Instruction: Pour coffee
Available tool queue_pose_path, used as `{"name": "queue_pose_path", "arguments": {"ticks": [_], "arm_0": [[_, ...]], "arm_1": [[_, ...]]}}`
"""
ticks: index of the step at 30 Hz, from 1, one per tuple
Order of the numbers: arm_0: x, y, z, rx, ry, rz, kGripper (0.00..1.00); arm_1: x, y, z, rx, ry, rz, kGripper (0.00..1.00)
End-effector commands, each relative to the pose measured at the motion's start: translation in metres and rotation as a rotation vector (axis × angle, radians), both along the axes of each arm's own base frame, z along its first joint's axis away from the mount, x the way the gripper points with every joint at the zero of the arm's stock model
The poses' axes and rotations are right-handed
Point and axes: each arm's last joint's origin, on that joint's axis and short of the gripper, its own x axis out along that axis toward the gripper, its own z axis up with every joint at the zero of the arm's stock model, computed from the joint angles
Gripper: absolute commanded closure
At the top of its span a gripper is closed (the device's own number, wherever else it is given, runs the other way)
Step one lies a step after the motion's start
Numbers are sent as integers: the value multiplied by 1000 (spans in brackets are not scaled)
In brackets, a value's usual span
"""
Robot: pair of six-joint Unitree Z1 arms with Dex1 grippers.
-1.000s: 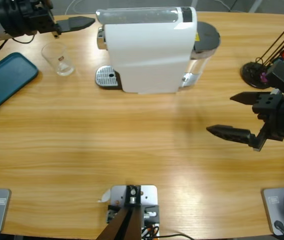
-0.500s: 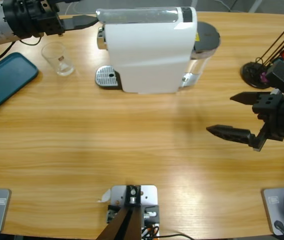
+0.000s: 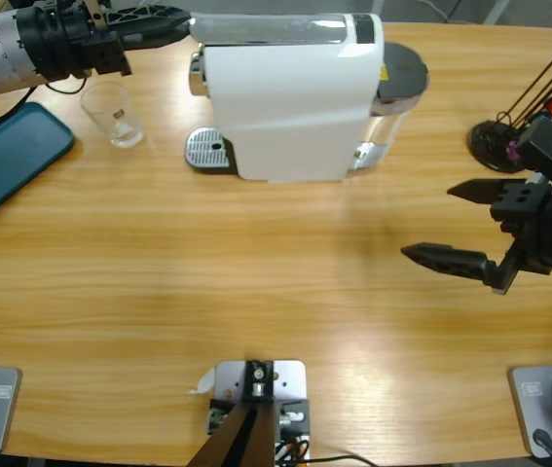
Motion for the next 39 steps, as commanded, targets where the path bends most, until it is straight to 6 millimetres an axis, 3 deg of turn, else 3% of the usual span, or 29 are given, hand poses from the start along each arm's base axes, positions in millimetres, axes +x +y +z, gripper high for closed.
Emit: {"name": "queue_pose_path", "arguments": {"ticks": [1, 15, 20, 25, 29, 33, 36, 39], "arm_0": [[-3, -9, 22, -49, -53, -4, 1000], [-8, -11, 47, -90, -97, 12, 1000], [-19, -3, 67, -66, -188, 43, 1000], [-46, 16, 101, 27, -367, 192, 1000], [-97, 46, 160, 173, -607, 460, 1000], [-109, 48, 190, 420, -681, 387, 1000], [-122, 54, 190, 720, -736, 356, 751], [-132, 66, 177, 977, -772, 354, 262]], "arm_1": [[-5, -3, -8, -17, 18, 21, 0], [-5, -3, -7, -16, 14, 20, 0], [-5, -3, -7, -16, 17, 21, 0], [-5, -3, -8, -17, 21, 24, 0], [-5, -2, -8, -13, 29, 33, 0], [-4, 0, -10, -20, 38, 37, 0], [-5, -1, -7, -12, 26, 33, 0], [-5, -5, 3, -3, -6, 3, 0]]}}
